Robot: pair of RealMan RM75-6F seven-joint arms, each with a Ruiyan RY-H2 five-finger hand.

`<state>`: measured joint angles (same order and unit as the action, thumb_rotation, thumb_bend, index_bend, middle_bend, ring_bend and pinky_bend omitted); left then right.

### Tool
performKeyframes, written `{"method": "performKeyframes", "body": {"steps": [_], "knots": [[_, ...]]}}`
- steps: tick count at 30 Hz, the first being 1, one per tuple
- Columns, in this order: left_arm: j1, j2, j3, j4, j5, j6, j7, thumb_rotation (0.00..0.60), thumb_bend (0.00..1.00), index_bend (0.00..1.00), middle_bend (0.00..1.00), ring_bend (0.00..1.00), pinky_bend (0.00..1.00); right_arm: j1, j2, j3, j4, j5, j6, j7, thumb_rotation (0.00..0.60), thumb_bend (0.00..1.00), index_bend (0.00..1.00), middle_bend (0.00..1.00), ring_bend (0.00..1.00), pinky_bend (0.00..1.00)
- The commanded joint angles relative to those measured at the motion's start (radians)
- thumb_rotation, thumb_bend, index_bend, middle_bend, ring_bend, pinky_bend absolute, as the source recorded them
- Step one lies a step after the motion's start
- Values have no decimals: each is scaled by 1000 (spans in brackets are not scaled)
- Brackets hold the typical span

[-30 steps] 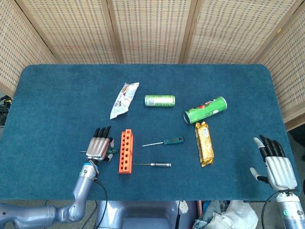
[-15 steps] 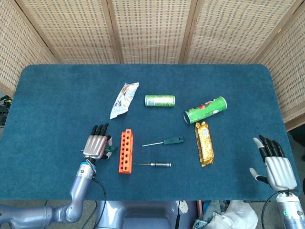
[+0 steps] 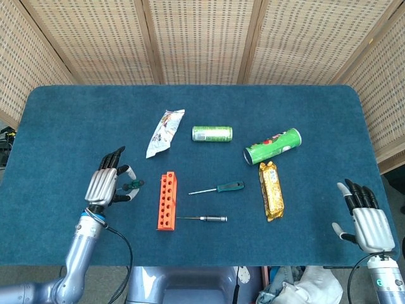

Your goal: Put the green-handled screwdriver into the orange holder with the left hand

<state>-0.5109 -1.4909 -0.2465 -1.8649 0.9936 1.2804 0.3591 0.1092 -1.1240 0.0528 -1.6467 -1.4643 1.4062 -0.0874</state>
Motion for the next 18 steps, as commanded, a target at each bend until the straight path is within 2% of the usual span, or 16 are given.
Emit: {"method": "performKeyframes", "body": {"steps": [1, 10, 18], "knots": [[34, 51, -47, -78, 33, -4, -147, 600, 318, 622, 16, 0, 0, 1, -1, -1, -1, -2, -1, -4, 600, 233, 0, 0, 0, 0], [42, 59, -95, -129, 74, -65, -404, 600, 319, 622, 27, 0, 0, 1, -1, -1, -1, -1, -1, -2, 600, 234, 0, 0, 0, 0], [24, 33, -107, -112, 131, -89, -507, 600, 319, 622, 56, 0, 0, 1, -1, 0, 2, 3, -2, 0, 600, 234, 0, 0, 0, 0]]}}
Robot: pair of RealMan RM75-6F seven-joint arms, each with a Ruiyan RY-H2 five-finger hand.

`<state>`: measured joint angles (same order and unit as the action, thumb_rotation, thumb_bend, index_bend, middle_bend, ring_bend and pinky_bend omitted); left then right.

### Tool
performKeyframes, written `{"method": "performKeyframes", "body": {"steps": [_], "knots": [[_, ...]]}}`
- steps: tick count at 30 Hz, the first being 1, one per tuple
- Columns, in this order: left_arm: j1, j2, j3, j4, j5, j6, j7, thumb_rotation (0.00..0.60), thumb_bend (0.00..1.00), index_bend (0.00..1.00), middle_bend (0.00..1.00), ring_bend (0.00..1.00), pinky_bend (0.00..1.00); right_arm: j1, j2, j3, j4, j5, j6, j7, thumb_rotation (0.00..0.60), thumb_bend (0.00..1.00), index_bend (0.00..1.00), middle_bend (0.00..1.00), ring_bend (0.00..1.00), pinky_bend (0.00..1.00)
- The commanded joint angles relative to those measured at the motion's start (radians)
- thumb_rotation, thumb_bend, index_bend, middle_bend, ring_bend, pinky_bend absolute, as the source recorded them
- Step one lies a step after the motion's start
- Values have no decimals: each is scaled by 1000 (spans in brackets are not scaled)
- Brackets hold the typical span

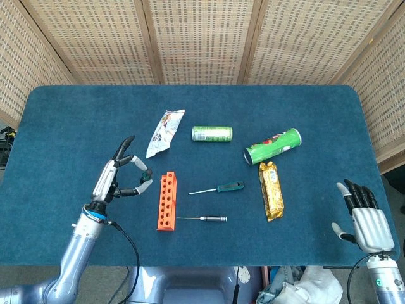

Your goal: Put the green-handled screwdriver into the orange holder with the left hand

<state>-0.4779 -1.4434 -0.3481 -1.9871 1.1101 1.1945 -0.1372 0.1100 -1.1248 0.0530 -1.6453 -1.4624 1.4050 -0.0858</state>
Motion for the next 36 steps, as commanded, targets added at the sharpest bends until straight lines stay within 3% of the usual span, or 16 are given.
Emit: {"method": "performKeyframes", "body": {"steps": [1, 13, 36], "knots": [[-13, -21, -6, 15, 22, -2, -10, 600, 320, 622, 59, 0, 0, 0, -1, -1, 0, 0, -2, -2, 600, 233, 0, 0, 0, 0], [-83, -154, -10, 134, 88, 2, -48, 600, 319, 626, 79, 0, 0, 4, -5, -4, 1, -5, -8, -1, 600, 233, 0, 0, 0, 0], [-152, -212, -33, 227, 92, -43, -124, 600, 320, 637, 84, 0, 0, 7, -7, -6, 7, -4, -15, 10, 600, 234, 0, 0, 0, 0]]}}
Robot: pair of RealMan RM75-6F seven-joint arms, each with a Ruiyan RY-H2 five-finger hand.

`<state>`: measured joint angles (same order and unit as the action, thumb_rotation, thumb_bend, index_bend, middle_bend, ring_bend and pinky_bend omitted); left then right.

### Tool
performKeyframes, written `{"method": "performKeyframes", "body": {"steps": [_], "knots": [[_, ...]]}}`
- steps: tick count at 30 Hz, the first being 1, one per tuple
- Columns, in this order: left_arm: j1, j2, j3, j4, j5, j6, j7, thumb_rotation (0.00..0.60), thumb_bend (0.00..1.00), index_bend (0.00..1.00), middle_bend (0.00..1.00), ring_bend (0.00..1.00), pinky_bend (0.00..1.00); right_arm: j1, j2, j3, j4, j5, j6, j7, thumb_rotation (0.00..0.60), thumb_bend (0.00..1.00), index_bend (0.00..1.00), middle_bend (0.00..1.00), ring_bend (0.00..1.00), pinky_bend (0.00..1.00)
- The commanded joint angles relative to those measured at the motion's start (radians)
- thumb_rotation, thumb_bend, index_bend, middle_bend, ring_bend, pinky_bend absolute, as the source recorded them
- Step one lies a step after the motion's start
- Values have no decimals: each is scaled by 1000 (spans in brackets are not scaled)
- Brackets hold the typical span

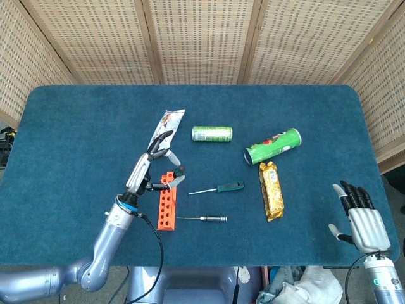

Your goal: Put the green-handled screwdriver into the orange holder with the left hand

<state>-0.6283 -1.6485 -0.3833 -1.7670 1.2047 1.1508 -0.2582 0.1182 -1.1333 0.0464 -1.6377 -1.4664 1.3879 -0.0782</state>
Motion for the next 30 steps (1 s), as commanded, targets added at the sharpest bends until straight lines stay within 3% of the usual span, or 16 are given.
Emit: {"method": "performKeyframes", "body": {"steps": [1, 30], "knots": [[-2, -11, 5, 12, -2, 5, -3, 600, 320, 638, 84, 0, 0, -1, 2, 0, 0, -1, 4, 4, 600, 234, 0, 0, 0, 0], [-1, -36, 36, 100, -19, -9, -43, 600, 320, 640, 84, 0, 0, -2, 5, -1, 2, -2, 4, 17, 600, 234, 0, 0, 0, 0]]}}
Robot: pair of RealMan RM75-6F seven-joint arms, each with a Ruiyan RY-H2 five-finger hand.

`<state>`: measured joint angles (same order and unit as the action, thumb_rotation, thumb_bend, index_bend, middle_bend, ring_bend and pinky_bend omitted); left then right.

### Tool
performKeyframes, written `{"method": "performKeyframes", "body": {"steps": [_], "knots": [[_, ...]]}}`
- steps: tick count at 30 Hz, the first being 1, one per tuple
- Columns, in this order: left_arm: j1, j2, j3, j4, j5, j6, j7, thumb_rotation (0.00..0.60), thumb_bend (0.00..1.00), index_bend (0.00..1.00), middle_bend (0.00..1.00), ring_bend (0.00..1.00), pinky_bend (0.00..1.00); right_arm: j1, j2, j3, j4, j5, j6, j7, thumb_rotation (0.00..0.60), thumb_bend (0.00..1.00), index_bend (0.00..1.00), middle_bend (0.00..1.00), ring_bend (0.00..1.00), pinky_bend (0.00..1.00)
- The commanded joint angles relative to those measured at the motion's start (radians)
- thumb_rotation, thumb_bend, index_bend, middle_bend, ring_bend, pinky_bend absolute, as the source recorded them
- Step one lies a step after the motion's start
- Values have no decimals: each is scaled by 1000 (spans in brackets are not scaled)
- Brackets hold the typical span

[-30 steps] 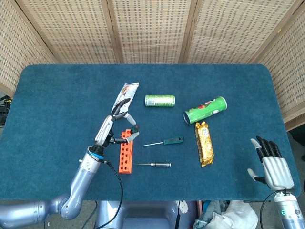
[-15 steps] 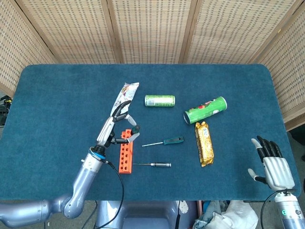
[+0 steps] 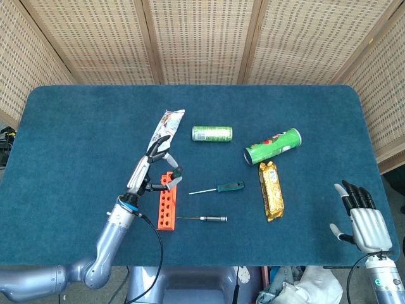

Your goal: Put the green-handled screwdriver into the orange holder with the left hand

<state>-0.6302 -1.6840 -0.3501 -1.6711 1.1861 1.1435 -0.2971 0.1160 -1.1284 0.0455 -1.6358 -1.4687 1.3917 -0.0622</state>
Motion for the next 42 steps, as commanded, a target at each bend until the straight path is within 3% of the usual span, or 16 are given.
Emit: {"method": "performKeyframes", "body": {"steps": [1, 16, 42], "knots": [[3, -1, 4, 8, -1, -3, -7, 600, 319, 640, 84, 0, 0, 0, 0, 0, 1, 1, 0, 1, 600, 234, 0, 0, 0, 0], [42, -12, 57, 122, 12, -39, -116, 600, 319, 640, 87, 0, 0, 0, 0, 2, 4, 5, -2, 7, 600, 233, 0, 0, 0, 0], [60, -32, 84, 181, 26, -61, -139, 600, 319, 647, 89, 0, 0, -1, -1, 3, 7, 1, 5, 11, 600, 233, 0, 0, 0, 0]]}}
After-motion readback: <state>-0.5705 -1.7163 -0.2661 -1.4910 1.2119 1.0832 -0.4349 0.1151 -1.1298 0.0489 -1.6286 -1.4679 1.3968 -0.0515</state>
